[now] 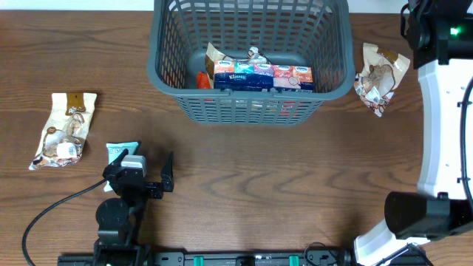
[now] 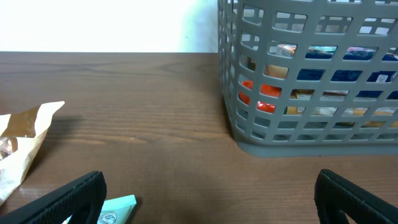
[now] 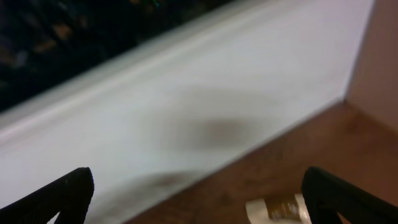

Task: Pack container
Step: 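Reach the right gripper to the back-right PanTree bag and grasp it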

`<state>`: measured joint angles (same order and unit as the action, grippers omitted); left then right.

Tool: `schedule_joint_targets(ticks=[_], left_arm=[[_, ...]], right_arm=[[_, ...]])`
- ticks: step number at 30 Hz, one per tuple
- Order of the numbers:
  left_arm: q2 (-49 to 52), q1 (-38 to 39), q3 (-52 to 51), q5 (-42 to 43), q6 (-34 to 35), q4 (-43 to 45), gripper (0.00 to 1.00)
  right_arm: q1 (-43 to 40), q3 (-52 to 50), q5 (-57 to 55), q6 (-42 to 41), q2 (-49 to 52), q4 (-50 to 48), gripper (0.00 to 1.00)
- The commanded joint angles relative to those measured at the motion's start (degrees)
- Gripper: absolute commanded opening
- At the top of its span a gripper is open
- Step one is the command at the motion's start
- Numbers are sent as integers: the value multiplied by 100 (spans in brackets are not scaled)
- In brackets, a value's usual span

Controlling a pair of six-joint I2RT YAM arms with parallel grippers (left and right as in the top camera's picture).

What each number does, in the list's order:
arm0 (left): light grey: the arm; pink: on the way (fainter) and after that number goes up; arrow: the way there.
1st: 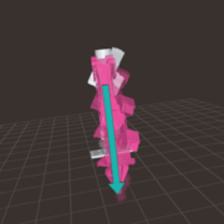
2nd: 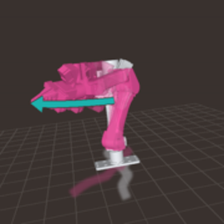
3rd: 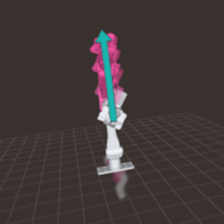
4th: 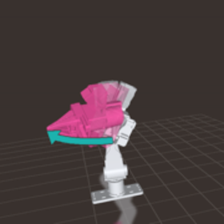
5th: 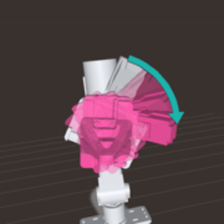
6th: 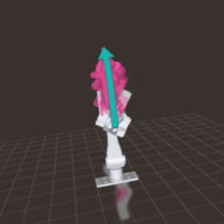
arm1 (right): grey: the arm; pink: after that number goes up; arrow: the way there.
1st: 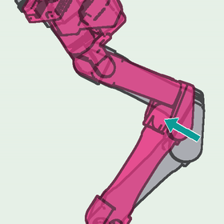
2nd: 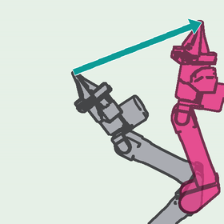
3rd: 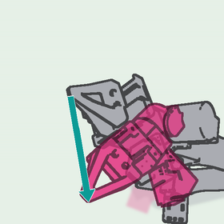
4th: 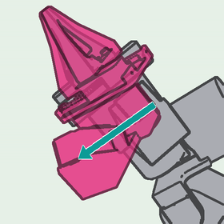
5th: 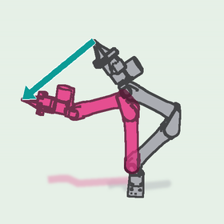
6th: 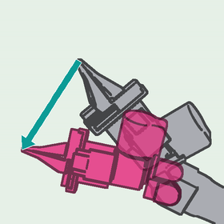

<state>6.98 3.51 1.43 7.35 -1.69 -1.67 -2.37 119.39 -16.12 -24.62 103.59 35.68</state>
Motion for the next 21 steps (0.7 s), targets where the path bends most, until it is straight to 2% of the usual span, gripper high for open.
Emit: schedule_joint_targets(ticks=[1, 6, 13, 21], left_arm=[[0, 17, -116, 125, 9, -151, 99], [0, 17, -116, 127, 9, -151, 99], [0, 17, -116, 125, 9, -151, 99], [0, 17, -116, 125, 9, -151, 99]], right_arm=[[-221, -33, -61, -682, 372, 289, 99], [-474, -33, -59, -957, 890, 905, 99], [-748, -33, 50, -883, 1488, 1620, 99], [-1029, -33, 988, -638, 2218, 2002, 99]])
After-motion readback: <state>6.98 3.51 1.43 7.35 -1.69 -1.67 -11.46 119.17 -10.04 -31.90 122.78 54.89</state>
